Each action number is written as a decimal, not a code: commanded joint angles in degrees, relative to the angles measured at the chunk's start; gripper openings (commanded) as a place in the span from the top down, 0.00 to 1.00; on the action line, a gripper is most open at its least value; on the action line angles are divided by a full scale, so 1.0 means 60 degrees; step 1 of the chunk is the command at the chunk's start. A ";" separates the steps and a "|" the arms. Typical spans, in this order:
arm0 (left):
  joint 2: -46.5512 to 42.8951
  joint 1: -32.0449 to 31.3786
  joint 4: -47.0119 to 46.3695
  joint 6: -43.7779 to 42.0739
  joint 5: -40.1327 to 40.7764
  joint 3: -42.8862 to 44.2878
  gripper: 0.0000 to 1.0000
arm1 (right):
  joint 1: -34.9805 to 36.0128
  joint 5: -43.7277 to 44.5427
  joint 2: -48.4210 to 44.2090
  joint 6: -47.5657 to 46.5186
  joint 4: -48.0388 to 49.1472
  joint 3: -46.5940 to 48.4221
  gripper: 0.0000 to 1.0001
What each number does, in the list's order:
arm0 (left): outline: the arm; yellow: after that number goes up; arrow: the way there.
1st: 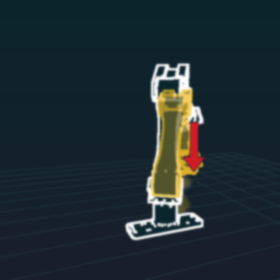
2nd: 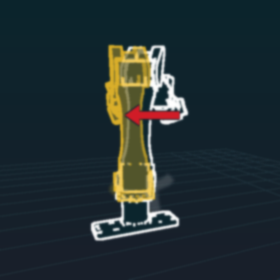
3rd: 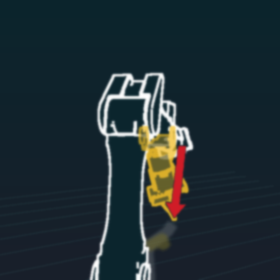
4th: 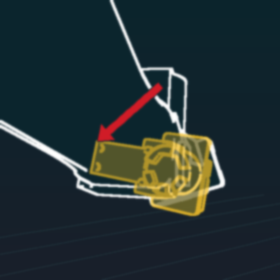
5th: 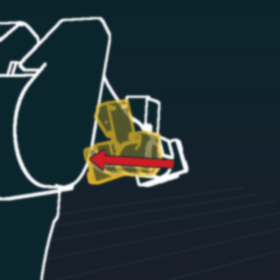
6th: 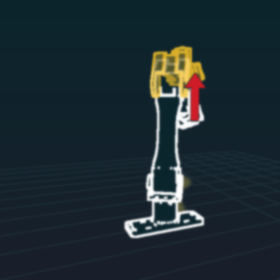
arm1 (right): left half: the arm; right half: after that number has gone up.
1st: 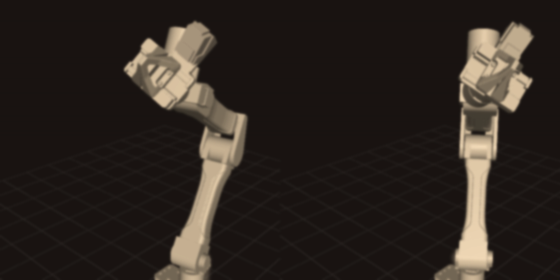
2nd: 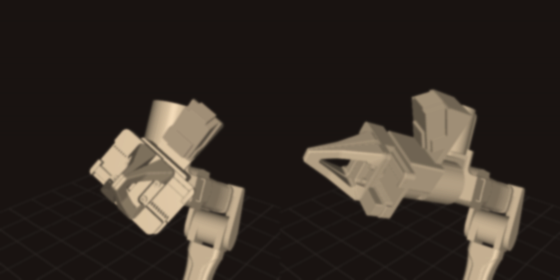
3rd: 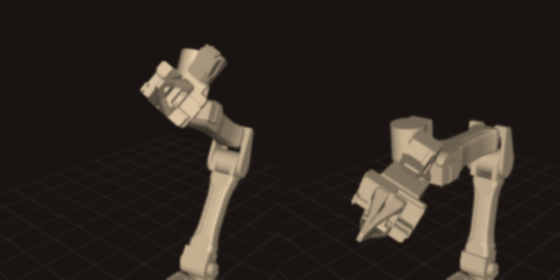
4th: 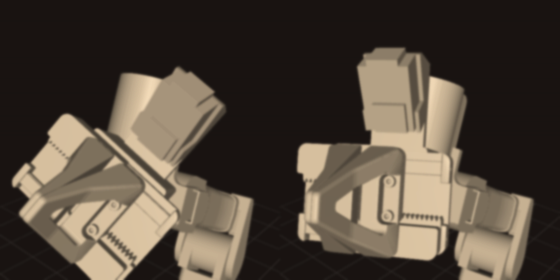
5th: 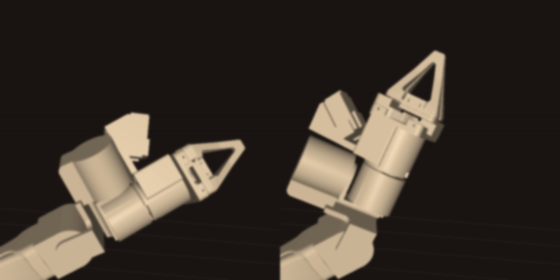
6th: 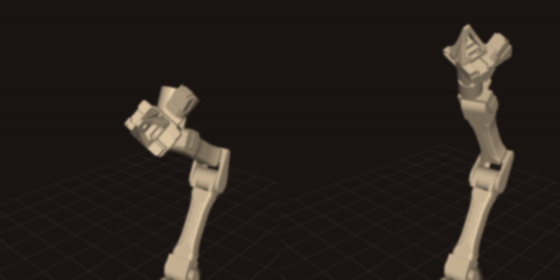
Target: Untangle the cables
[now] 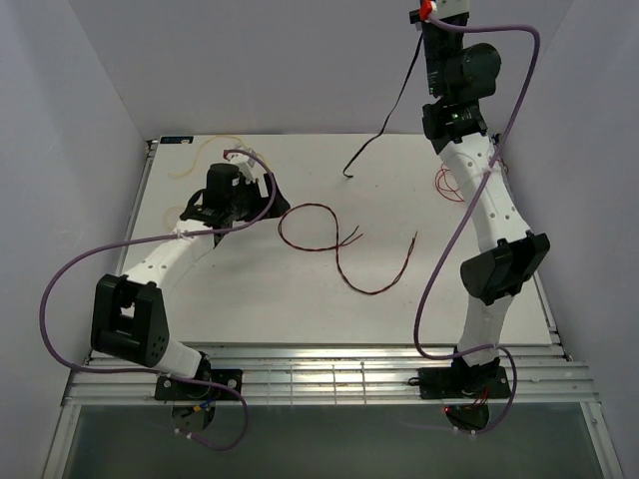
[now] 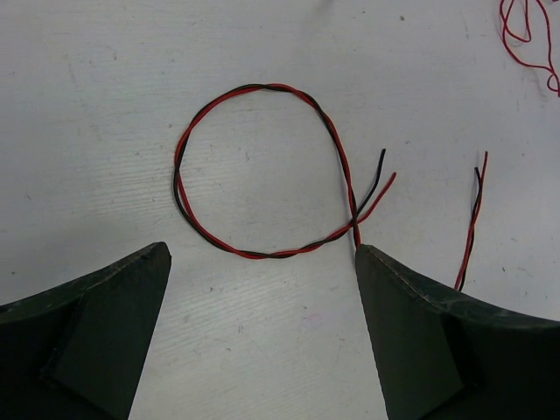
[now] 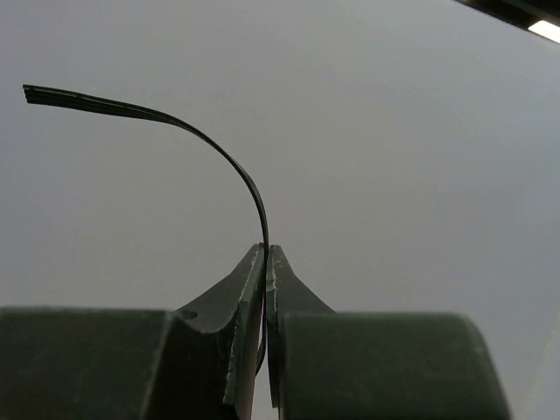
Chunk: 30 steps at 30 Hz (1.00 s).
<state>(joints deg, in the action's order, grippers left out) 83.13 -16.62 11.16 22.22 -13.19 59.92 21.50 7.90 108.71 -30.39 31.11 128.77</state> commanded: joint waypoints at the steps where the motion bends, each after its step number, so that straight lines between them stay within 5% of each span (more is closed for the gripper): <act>1: 0.0323 -0.0042 0.0366 -0.0246 0.0294 0.0646 0.02 | 0.0007 -0.0905 0.0602 0.0186 0.1259 -0.0089 0.92; 13: 0.0544 -0.0027 0.1025 -0.0510 0.1055 0.1146 0.02 | -0.0799 -0.1214 0.2506 0.1022 0.0762 -0.0924 0.92; 17: 0.0763 -0.0042 0.1289 -0.0539 0.1304 0.1307 0.02 | -0.0887 -0.1068 0.2932 0.0219 0.0615 -0.1304 0.92; 25: 0.1320 -0.0027 0.1524 -0.0539 0.1554 0.1819 0.02 | -0.0771 -0.2370 0.1381 0.0318 -0.0453 -0.5400 0.92; 30: 0.1657 -0.0042 0.1539 -0.0510 0.1393 0.2083 0.02 | -0.0726 -0.3352 0.0881 0.0933 -0.1140 -0.6505 0.92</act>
<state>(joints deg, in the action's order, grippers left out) 93.34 -16.62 19.92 19.51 -4.86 69.58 16.67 -7.20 118.89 -27.40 24.47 90.63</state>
